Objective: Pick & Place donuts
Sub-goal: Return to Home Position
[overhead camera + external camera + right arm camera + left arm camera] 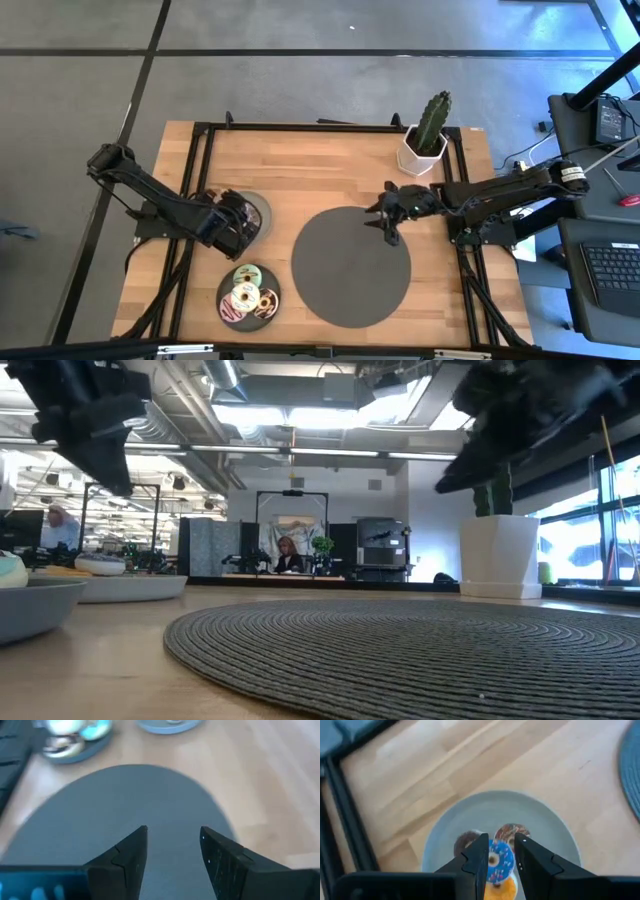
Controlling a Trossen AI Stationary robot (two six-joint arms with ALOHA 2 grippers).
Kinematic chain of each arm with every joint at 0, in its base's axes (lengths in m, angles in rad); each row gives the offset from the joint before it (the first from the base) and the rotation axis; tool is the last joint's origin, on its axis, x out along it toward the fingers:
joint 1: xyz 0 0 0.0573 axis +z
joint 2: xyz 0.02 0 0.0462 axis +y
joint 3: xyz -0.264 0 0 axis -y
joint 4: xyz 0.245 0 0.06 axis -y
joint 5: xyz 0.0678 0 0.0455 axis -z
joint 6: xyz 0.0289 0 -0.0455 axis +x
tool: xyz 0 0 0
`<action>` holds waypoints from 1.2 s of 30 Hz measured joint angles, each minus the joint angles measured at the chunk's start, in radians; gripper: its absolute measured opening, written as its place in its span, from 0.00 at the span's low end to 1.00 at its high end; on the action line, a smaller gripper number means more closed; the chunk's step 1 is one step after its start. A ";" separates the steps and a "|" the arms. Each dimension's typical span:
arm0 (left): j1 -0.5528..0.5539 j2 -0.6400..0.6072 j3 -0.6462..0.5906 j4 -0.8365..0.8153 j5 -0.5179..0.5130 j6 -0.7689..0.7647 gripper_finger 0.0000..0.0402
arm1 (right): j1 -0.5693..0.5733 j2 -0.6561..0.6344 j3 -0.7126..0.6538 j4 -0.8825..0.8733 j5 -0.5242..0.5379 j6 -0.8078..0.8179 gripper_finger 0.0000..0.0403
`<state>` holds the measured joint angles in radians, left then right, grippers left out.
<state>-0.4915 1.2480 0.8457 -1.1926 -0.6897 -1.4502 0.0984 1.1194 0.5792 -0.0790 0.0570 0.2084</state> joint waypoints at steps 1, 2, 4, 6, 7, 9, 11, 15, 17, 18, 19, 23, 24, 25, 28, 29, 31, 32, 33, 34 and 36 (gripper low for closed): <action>-0.001 0.000 -0.002 0.014 -0.017 0.028 0.22 | 0.017 -0.023 -0.020 0.008 -0.004 0.013 0.45; -0.001 -0.004 -0.005 0.035 -0.043 0.053 0.22 | 0.032 -0.049 -0.045 0.017 -0.004 0.022 0.45; -0.012 -0.033 -0.005 0.094 -0.091 0.120 0.23 | 0.052 -0.105 -0.096 0.045 -0.001 0.031 0.45; -0.032 -0.079 -0.006 0.161 -0.149 0.208 0.23 | 0.062 -0.176 -0.147 0.068 0.007 0.052 0.45; -0.044 -0.105 -0.015 0.208 -0.182 0.262 0.24 | 0.064 -0.210 -0.170 0.080 0.006 0.055 0.45; -0.075 -0.172 -0.044 0.294 -0.242 0.365 0.24 | 0.064 -0.283 -0.217 0.091 0.003 0.060 0.45; -0.096 -0.243 -0.083 0.397 -0.258 0.449 0.23 | 0.064 -0.350 -0.255 0.096 0.003 0.055 0.45; -0.099 -0.389 -0.181 0.594 -0.202 0.620 0.22 | 0.060 -0.466 -0.316 0.110 0.003 0.050 0.45; -0.081 -0.463 -0.225 0.664 -0.169 0.701 0.22 | 0.058 -0.520 -0.336 0.113 0.005 0.045 0.45; -0.068 -0.504 -0.248 0.703 -0.156 0.743 0.22 | 0.054 -0.544 -0.344 0.113 0.005 0.042 0.45; -0.054 -0.545 -0.273 0.728 -0.145 0.780 0.22 | 0.052 -0.562 -0.351 0.114 0.005 0.041 0.45; 0.018 -0.697 -0.391 0.891 -0.063 0.963 0.23 | 0.042 -0.626 -0.359 0.090 0.004 0.022 0.45; 0.039 -0.735 -0.423 0.919 -0.038 0.995 0.23 | 0.041 -0.636 -0.359 0.085 0.004 0.019 0.45; 0.061 -0.774 -0.456 0.944 -0.004 1.024 0.23 | 0.041 -0.646 -0.359 0.076 0.004 0.012 0.45; 0.131 -0.889 -0.544 0.995 0.092 1.076 0.23 | 0.041 -0.676 -0.360 0.052 0.003 -0.030 0.45; 0.153 -0.928 -0.574 1.007 0.118 1.088 0.23 | 0.041 -0.686 -0.360 0.048 0.003 -0.034 0.45; 0.195 -1.003 -0.625 1.024 0.174 1.105 0.22 | 0.041 -0.703 -0.360 0.049 0.002 -0.040 0.45; 0.215 -1.044 -0.643 1.026 0.202 1.115 0.22 | 0.041 -0.712 -0.360 0.048 0.002 -0.047 0.45; 0.233 -1.081 -0.662 1.032 0.229 1.121 0.22 | 0.041 -0.719 -0.360 0.046 0.002 -0.052 0.45; 0.249 -1.118 -0.679 1.036 0.255 1.129 0.22 | 0.041 -0.725 -0.360 0.045 0.002 -0.053 0.45; 0.278 -1.186 -0.707 1.031 0.289 1.145 0.23 | 0.041 -0.736 -0.360 0.045 0.002 -0.054 0.45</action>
<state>-0.2139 0.0621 0.1382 -0.1615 -0.4008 -0.3049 0.1394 0.3836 0.2195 -0.0338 0.0593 0.1546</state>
